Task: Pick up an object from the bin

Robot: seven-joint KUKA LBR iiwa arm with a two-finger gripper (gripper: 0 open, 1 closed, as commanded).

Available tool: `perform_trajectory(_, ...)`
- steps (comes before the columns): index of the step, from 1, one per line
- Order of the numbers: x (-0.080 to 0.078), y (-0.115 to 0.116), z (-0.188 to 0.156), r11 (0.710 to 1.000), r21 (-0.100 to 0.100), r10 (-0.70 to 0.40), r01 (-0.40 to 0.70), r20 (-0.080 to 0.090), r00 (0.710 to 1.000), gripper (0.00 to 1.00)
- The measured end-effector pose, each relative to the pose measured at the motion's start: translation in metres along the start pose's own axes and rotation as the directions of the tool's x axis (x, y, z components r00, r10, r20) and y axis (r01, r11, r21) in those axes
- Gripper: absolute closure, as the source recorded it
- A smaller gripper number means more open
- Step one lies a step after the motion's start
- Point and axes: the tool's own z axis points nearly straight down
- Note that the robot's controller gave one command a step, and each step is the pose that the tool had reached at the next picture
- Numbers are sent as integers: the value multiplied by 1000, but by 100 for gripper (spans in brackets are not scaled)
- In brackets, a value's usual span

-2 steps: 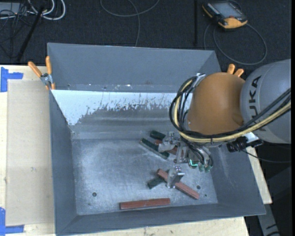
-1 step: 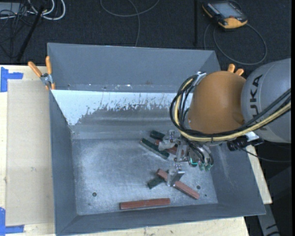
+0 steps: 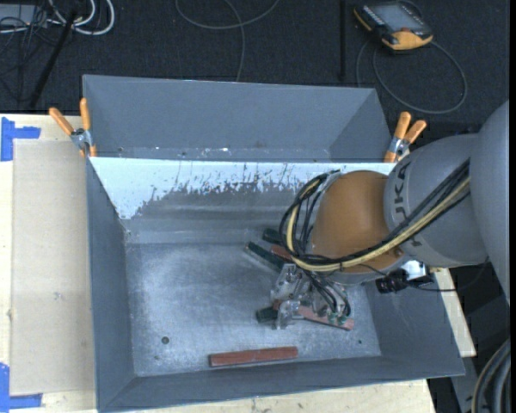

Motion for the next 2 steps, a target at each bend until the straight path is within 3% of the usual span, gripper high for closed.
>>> perform_trajectory(1,0,0,0,1000,0,1,-1,0,1000,100)
perform_trajectory(2,-6,-12,-128,1000,2,23,-23,2,1000,100)
